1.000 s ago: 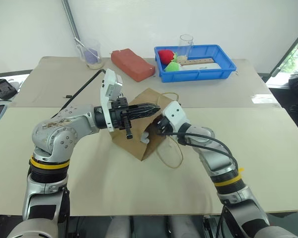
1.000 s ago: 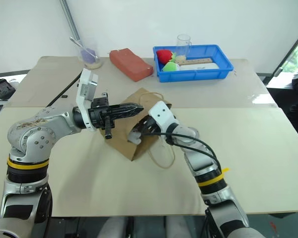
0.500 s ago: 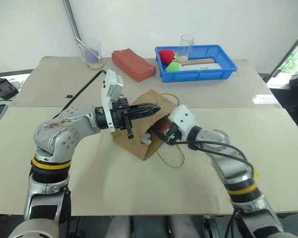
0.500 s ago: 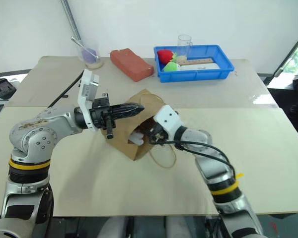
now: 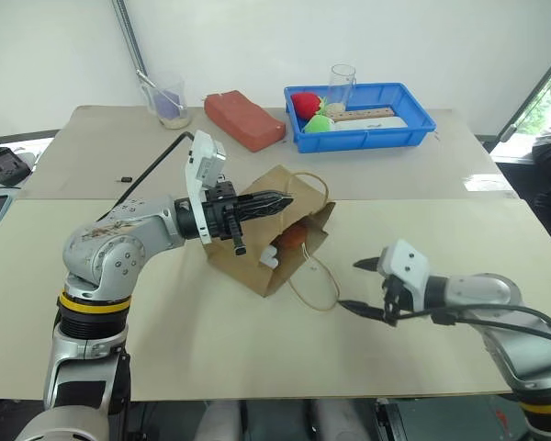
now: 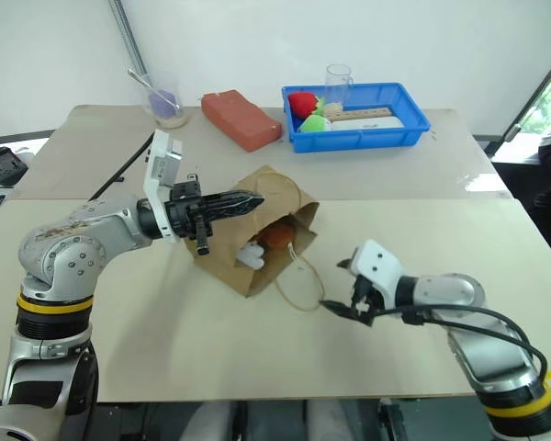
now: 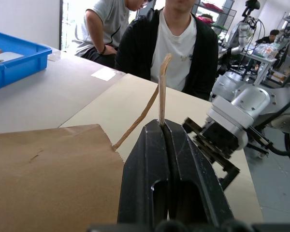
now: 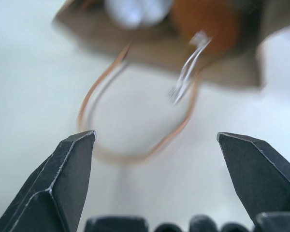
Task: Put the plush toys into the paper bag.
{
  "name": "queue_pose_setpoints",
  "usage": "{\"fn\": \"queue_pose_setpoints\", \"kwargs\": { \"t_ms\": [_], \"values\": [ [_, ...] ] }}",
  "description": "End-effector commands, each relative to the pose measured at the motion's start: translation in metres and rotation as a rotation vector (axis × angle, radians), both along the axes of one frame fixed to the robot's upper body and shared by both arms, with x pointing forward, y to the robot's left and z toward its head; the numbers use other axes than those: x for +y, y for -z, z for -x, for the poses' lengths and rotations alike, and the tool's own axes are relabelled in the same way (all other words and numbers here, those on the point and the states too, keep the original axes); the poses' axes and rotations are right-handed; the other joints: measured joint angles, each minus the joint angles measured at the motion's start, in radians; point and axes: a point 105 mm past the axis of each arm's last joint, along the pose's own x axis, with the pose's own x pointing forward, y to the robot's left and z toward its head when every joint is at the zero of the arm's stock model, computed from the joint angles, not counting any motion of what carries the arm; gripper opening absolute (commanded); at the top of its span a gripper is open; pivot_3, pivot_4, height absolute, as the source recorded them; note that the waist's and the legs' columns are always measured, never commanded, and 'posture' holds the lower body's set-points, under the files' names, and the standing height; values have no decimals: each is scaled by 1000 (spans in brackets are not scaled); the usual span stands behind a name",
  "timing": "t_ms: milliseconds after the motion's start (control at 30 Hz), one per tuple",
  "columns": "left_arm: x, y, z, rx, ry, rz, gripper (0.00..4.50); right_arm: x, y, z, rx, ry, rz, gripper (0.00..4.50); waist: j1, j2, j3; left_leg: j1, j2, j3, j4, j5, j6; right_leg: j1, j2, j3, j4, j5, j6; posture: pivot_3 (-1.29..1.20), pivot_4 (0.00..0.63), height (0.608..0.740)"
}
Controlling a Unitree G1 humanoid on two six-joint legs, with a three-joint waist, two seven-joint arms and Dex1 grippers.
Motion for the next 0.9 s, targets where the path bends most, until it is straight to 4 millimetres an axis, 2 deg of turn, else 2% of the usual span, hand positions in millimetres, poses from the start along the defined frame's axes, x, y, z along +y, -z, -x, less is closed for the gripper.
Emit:
{"fn": "queue_pose_setpoints", "kwargs": {
  "t_ms": [33, 200, 300, 500, 733, 767, 900],
  "values": [
    [1, -17, 3, -74, 5, 20, 0, 1, 4, -8, -35, 51, -2, 4478, -1, 0, 0, 0, 0, 0, 0, 0, 0, 0, 0, 0, 0, 0, 0, 0, 150, 740],
    [-1, -17, 4, -74, 8, 18, 0, 9, 20, -17, 46, 158, -97, 4478, 1, 0, 0, 0, 0, 0, 0, 0, 0, 0, 1, 0, 0, 0, 0, 0, 150, 740],
    [-1, -16, 5, -75, 7, 14, 0, 15, 31, -17, 82, 186, -93, 4478, 3, 0, 0, 0, 0, -1, 0, 0, 0, 0, 0, 0, 0, 0, 0, 0, 150, 740],
    [0, -15, 6, -77, 0, 10, 0, 24, 40, -15, 128, 206, -89, 2653, 2, 0, 0, 1, 0, 0, 0, 0, 0, 1, 0, 0, 0, 0, 0, 0, 150, 740],
    [2, -14, 7, -82, -5, 3, 0, 27, 35, -19, 120, 231, -105, 205, 0, 0, 0, 1, 1, 0, 0, 0, 0, 1, 1, 0, 0, 0, 0, 0, 150, 740],
    [2, -14, 6, -82, -6, 2, 0, 26, 33, -20, 113, 235, -106, 7, 0, 0, 0, 1, 1, 0, 0, 0, 0, 0, 1, 0, 0, 0, 0, 0, 150, 740],
    [4, -15, 5, -85, -11, 2, 0, 19, 25, -23, 87, 244, -97, 7, 1, 0, 0, 1, 1, 0, 0, 0, 0, 1, 1, 0, 0, 0, 0, 0, 150, 740]
  ]
}}
